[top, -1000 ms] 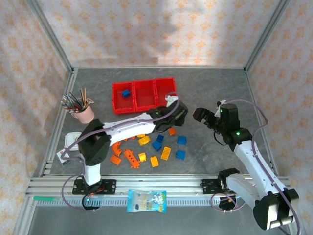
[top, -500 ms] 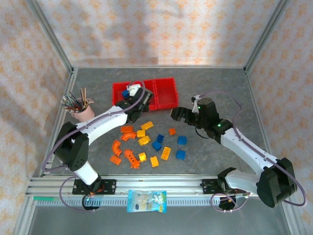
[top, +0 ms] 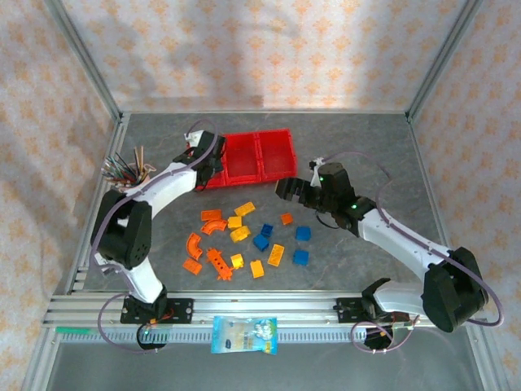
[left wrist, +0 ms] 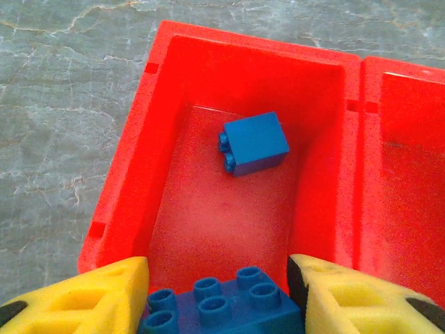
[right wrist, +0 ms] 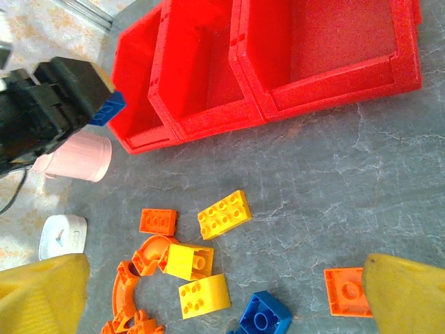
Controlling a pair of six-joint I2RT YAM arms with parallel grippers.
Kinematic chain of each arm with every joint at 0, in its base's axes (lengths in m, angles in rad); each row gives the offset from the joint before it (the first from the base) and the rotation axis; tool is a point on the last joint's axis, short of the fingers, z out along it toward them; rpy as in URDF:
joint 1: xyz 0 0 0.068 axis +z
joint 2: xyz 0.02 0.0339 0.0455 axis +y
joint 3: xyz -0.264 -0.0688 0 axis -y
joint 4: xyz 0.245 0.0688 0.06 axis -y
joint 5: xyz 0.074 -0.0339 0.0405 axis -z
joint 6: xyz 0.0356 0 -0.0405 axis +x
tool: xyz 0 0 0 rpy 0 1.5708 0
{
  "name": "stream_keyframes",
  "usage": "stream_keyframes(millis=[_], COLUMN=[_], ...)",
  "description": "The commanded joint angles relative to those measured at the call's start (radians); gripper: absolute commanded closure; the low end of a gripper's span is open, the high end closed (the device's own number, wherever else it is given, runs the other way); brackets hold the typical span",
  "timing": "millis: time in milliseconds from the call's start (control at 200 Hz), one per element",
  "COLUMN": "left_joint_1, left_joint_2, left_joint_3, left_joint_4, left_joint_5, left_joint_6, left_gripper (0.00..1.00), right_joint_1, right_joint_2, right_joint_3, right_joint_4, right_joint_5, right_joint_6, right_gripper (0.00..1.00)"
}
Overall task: Sort the legos into containers by color
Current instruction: Place the lego in the container, then pick up the lego from the center of the table.
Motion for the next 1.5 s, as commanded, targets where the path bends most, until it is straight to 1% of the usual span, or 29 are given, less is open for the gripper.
stream_keyframes(millis=[0, 65, 195, 235, 340, 435, 686, 791, 876, 906, 1036, 1151, 1211, 1241, 1401, 1472, 1497], left_joint_1=[0.017, 0.028, 0.041, 0.043, 0.048, 0.056, 0.057, 0.057, 0.055, 0.056, 0.044, 0.005, -0.030, -0.048, -0.191, -0.248, -0.270], left_joint_2=[0.049, 0.084, 0.135, 0.174, 0.198, 0.205, 0.191, 0.177, 0.147, 0.107, 0.029, -0.051, -0.086, -0.104, -0.174, -0.187, -0.190], left_joint_3=[0.067, 0.098, 0.149, 0.161, 0.170, 0.163, 0.191, 0.216, 0.199, 0.194, 0.160, 0.103, 0.073, 0.056, -0.034, -0.066, -0.077], left_joint_4=[0.031, 0.029, 0.016, 0.010, 0.003, 0.003, -0.013, -0.045, -0.032, -0.030, -0.028, -0.015, -0.019, -0.022, -0.011, -0.008, -0.001], left_joint_5=[0.006, 0.020, 0.012, 0.009, -0.007, 0.010, 0.006, 0.016, 0.048, 0.058, 0.102, 0.134, 0.148, 0.142, 0.163, 0.184, 0.199], left_joint_6=[0.034, 0.040, 0.044, 0.045, 0.047, 0.039, 0.054, 0.051, 0.049, 0.049, 0.045, 0.036, 0.028, 0.015, -0.038, -0.071, -0.104], left_gripper=[0.49, 0.49, 0.46, 0.45, 0.43, 0.41, 0.34, 0.33, 0.33, 0.33, 0.34, 0.34, 0.34, 0.34, 0.34, 0.34, 0.34], right_joint_1=[0.005, 0.005, 0.005, 0.005, 0.005, 0.005, 0.005, 0.003, -0.001, -0.006, -0.045, -0.093, -0.116, -0.127, -0.166, -0.180, -0.186], right_joint_2=[-0.003, -0.002, 0.006, 0.007, 0.012, 0.014, 0.021, 0.020, 0.007, 0.002, -0.019, -0.038, -0.043, -0.078, -0.145, -0.176, -0.186], right_joint_3=[0.021, 0.018, 0.023, 0.024, 0.030, 0.035, 0.067, 0.083, 0.090, 0.091, 0.083, 0.073, 0.051, 0.040, -0.006, -0.027, -0.034], right_joint_4=[0.038, 0.038, 0.038, 0.038, 0.038, 0.037, 0.024, 0.007, -0.007, -0.010, -0.047, -0.104, -0.123, -0.133, -0.220, -0.265, -0.280], right_joint_5=[0.028, 0.031, 0.035, 0.034, 0.035, 0.041, 0.048, 0.060, 0.076, 0.079, 0.086, 0.077, 0.072, 0.072, 0.083, 0.095, 0.098], right_joint_6=[0.008, 0.008, 0.005, 0.005, 0.001, -0.002, -0.015, -0.022, -0.024, -0.022, -0.010, -0.017, -0.025, -0.028, -0.044, -0.043, -0.043], right_gripper=[0.00, 0.00, 0.00, 0.00, 0.00, 0.00, 0.00, 0.00, 0.00, 0.00, 0.00, 0.00, 0.00, 0.00, 0.00, 0.00, 0.00])
